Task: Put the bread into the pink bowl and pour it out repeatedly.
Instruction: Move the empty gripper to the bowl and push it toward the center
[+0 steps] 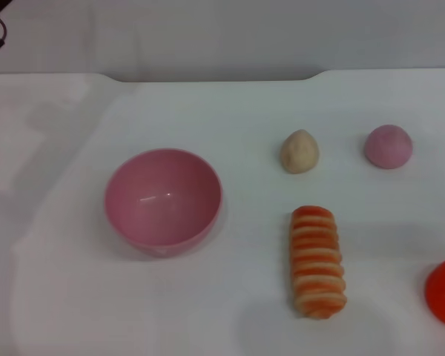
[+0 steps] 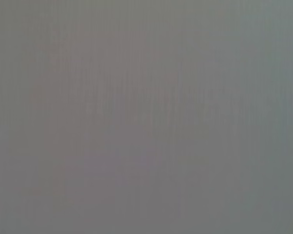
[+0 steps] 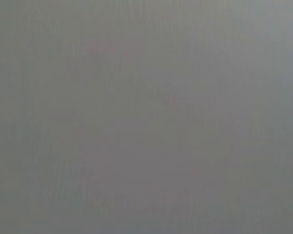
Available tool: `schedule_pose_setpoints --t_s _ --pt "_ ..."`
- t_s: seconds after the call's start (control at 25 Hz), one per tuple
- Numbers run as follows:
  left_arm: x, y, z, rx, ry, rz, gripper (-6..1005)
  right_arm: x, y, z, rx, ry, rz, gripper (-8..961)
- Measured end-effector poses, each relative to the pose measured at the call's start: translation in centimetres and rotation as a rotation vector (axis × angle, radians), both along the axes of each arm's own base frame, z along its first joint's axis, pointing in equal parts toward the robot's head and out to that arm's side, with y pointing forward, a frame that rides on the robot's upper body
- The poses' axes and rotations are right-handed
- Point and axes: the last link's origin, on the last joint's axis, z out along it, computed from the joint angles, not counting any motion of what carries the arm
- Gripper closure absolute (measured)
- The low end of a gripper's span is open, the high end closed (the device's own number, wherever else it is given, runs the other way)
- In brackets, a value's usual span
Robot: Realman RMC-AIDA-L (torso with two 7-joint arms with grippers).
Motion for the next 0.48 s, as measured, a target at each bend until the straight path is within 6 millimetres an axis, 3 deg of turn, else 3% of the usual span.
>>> schedule_pose_setpoints --t_s 0.48 --pt "0.8 -1.6 2.4 -0.415 0.029 0.076 225 0.3 0.6 -0.1 -0.019 0.003 -0.032 398"
